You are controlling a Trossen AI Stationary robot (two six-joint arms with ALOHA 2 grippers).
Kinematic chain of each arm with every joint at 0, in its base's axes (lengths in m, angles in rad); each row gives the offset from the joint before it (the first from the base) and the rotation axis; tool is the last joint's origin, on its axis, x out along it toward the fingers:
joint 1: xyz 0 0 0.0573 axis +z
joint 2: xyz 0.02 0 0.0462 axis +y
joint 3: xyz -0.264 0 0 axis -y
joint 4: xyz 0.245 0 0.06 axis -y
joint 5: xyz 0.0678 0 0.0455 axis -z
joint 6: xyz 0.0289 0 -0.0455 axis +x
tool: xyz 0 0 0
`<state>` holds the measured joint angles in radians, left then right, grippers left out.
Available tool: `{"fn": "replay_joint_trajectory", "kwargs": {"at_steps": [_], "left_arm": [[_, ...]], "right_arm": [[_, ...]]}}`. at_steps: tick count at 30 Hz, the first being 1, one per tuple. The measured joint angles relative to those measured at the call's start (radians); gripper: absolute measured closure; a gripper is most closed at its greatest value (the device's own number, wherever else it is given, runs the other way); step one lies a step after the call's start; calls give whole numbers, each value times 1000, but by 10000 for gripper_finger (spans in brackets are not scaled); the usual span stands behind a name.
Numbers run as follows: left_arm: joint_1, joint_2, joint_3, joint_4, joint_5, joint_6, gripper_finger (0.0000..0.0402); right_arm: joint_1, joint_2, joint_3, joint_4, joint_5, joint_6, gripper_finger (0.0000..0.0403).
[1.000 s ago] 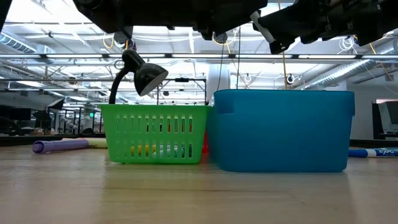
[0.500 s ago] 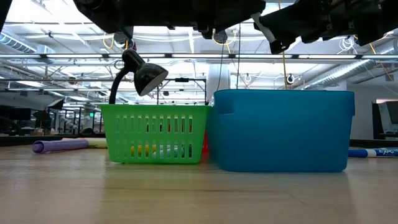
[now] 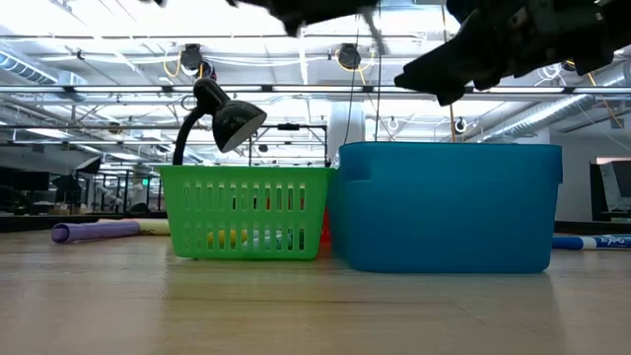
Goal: Pick & Place Markers
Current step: Put the left small black highlighter pen into the green bin
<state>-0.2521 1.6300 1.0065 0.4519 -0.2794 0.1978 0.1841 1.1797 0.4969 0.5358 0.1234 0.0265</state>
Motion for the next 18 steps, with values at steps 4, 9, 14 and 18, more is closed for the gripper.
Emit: {"fn": "replay_joint_trajectory", "kwargs": {"at_steps": [4, 9, 14, 18], "left_arm": [[-42, -102, 0, -285, -81, -151, 347], [-73, -164, -5, -560, -224, -356, 347], [-65, -170, -60, -559, -250, -447, 343], [-51, -170, -105, -496, -216, -480, 343]], "right_arm": [[2, -13, 0, 1, 22, -4, 244], [0, -55, 0, -29, 107, -11, 235], [1, -114, 0, -70, 116, -12, 238], [1, -161, 0, -78, 116, -33, 238]]}}
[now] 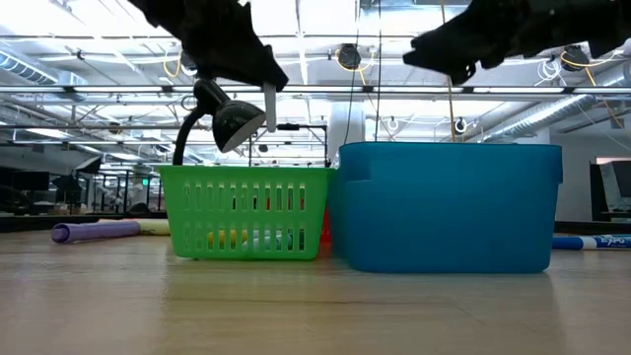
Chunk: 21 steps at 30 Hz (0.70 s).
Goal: Pick & Place Markers
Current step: Put the left small black highlighter pen into the green bin
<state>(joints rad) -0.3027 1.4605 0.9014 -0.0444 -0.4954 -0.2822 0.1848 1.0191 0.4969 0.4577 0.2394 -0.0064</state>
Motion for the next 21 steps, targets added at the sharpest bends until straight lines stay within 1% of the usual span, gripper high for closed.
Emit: {"fn": "replay_joint_trajectory", "kwargs": {"at_steps": [3, 6, 10, 14, 17, 21], "left_arm": [[2, 0, -38, 86, 71, -32, 346], [-5, 0, -72, 134, 157, -117, 345], [-25, 5, -129, 122, 168, -254, 341], [-51, 5, -178, 140, 200, -376, 345], [-69, 6, -211, 200, 192, -406, 345], [-83, 6, -226, 259, 180, -404, 332]], "right_arm": [[0, -33, 0, -19, 0, -31, 238], [-2, -64, 0, -37, 0, -64, 238], [-2, -107, 0, -36, 0, -109, 238], [-2, -150, 0, -36, 0, -146, 238], [-2, -179, 0, -35, 0, -174, 238], [-2, -198, 0, -33, 0, -199, 238]]}}
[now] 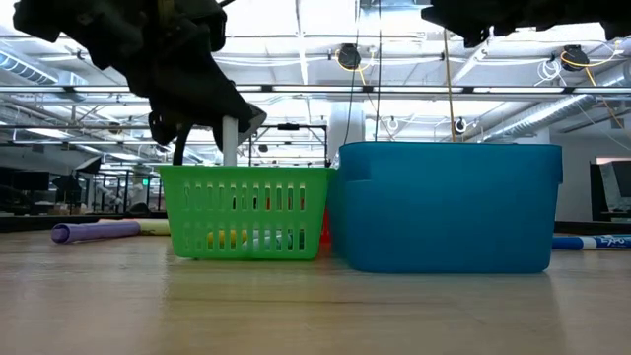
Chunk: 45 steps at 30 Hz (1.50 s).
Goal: Pick & Place Markers
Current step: Put the left small black highlighter pen into the green bin, then put the small green highlighter pen into the green bin
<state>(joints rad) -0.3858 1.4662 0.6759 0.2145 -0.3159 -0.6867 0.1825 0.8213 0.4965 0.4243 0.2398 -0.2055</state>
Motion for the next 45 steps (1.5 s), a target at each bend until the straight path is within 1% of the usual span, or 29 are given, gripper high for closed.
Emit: {"fn": "replay_joint_trajectory", "kwargs": {"at_steps": [3, 8, 10, 12, 19, 22, 25, 29, 33, 35, 37, 41, 45], "left_arm": [[-4, 0, 0, 0, -2, 0, 330], [-4, 0, 0, 1, -5, 20, 341], [-8, 0, 0, 1, -5, 14, 337], [-10, 0, 0, 1, -8, 20, 320], [-8, 0, 0, 3, -8, 87, 234], [0, 0, 0, 7, -8, 141, 206], [6, 0, 0, 48, -8, 212, 186], [18, 0, 0, 109, -8, 303, 171], [40, 0, 0, 176, -10, 373, 168], [50, 0, 0, 211, -10, 396, 167], [63, 0, 0, 243, -10, 414, 167], [86, 0, 0, 285, -10, 447, 167], [98, 0, 0, 274, -10, 447, 167]], "right_arm": [[0, -1, 0, 4, 0, -14, 238], [0, -1, 0, -3, 0, -16, 238], [0, -1, 0, -9, 0, 2, 238], [0, -1, 0, -15, 0, 10, 238], [0, -1, 0, -23, 0, 55, 238], [0, -1, 0, -33, 7, 64, 238], [0, -1, 0, -43, 83, 63, 238], [0, -1, 1, -107, 254, 63, 238], [-23, -1, 1, -241, 451, 84, 238], [-71, -1, 1, -333, 497, 132, 238], [-141, 0, 1, -424, 474, 197, 238], [-307, 37, 1, -563, 356, 316, 238], [-465, 112, 1, -655, 223, 418, 238]]}}
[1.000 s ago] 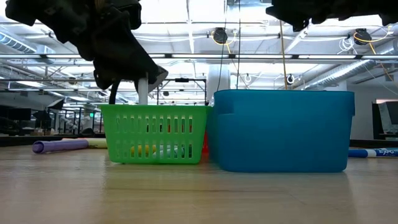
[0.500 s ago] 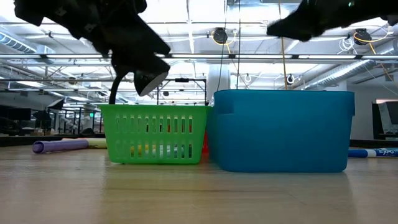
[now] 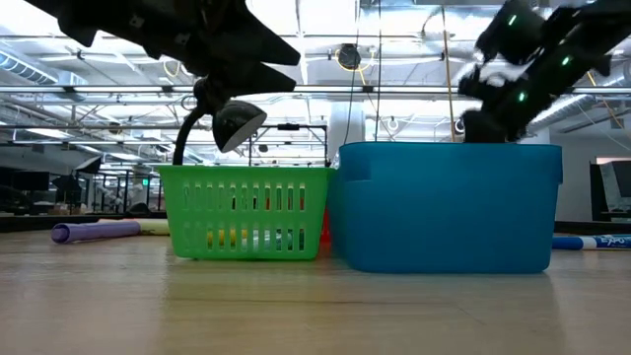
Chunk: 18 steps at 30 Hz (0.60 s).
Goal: Pick & Place Markers
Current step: Put the small green highlighter pen into the green bin
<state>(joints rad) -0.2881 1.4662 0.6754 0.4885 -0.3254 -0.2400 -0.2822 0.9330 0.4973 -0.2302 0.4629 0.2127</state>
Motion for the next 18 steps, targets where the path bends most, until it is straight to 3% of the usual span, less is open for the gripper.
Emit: {"fn": "replay_joint_trajectory", "kwargs": {"at_steps": [9, 18], "left_arm": [[6, 0, 0, -16, 2, 2, 167], [6, 0, 0, -22, 2, -2, 167]], "right_arm": [[-161, 218, 0, 16, -180, -15, 239], [-209, 342, 0, 31, -205, -19, 251]]}}
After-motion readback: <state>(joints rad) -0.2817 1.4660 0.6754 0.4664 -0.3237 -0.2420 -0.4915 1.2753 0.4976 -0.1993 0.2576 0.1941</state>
